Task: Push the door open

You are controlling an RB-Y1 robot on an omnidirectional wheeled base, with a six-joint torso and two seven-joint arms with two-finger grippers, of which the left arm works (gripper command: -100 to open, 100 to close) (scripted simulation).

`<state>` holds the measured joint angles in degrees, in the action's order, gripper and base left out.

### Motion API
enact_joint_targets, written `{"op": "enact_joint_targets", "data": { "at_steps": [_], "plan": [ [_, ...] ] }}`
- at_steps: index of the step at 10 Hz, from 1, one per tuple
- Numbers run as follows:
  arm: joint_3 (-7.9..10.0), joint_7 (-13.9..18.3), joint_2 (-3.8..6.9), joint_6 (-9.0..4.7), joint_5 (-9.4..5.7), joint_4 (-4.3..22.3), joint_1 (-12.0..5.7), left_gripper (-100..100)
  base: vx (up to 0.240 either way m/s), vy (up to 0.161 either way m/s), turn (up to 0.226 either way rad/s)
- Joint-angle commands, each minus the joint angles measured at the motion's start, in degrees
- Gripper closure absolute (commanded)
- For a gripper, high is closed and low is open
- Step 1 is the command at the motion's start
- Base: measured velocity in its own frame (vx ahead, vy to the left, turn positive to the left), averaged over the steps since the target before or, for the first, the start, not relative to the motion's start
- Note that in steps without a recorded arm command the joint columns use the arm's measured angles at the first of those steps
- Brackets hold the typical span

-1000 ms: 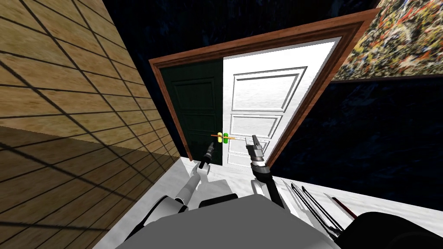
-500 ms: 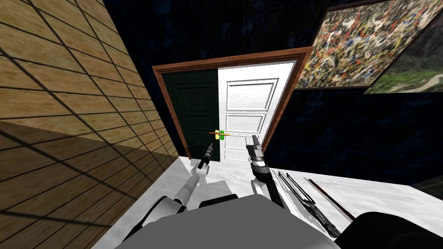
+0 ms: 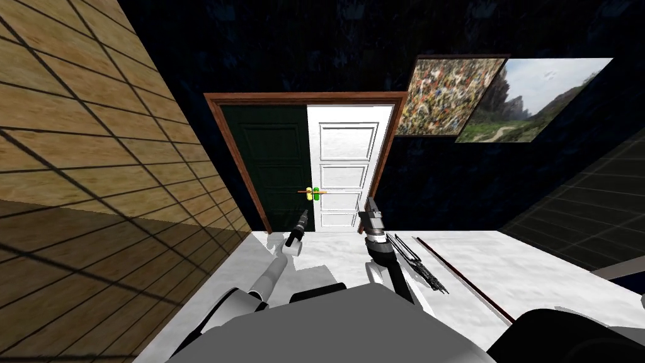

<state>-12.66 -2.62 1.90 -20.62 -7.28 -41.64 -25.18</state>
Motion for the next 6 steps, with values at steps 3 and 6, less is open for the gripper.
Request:
{"op": "enact_joint_targets", "data": {
  "at_steps": [3,6],
  "plan": [
    [-0.4,-3.19,1.54,2.19,-2.58,-0.13,0.9,-100,-0.19,0.016,-0.316],
    [-0.79,-5.51,2.75,4.08,-4.64,-0.45,1.6,-100,-0.095,0.037,-0.274]
  ]
}}
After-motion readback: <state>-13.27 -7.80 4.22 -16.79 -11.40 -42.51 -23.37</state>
